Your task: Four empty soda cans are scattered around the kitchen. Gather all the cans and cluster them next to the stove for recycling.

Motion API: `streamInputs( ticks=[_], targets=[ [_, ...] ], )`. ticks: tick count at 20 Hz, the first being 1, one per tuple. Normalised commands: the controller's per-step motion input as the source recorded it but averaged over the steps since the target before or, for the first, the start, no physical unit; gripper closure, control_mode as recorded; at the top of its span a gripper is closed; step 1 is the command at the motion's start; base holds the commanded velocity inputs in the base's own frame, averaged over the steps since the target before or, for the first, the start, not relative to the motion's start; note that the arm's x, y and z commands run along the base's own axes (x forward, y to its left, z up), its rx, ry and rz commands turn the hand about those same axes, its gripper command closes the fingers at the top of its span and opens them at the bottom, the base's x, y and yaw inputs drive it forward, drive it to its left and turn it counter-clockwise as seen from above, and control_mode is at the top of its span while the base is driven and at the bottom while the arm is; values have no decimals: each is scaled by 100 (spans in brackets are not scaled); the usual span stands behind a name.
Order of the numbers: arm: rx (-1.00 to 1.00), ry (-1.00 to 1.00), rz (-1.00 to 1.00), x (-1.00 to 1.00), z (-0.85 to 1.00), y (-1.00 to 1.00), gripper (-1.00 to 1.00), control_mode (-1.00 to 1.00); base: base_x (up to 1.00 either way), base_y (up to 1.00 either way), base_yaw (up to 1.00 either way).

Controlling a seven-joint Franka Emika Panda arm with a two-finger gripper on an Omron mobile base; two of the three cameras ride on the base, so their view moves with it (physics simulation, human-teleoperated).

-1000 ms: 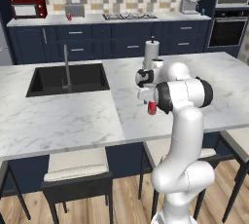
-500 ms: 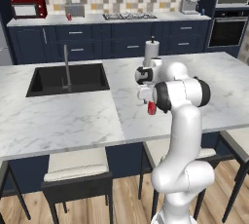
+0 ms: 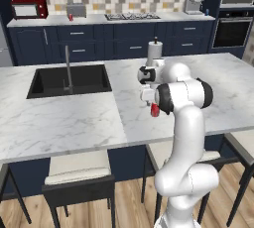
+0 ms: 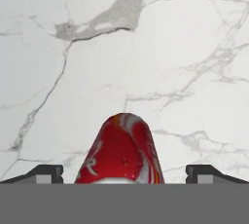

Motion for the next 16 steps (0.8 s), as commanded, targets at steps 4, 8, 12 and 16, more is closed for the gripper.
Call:
streamInputs(
  ticks=[4,8,12,16],
  targets=[
    [0,7,-3,-2,0,0,-100,-100,0,0,0],
    [0,3,-4,0,-2,1,-100,-100,0,0,0],
    [0,3,-4,0,-5,2,-100,-100,0,0,0],
    [-1,2,-4,0,-8,2,-100,-100,0,0,0]
  ],
)
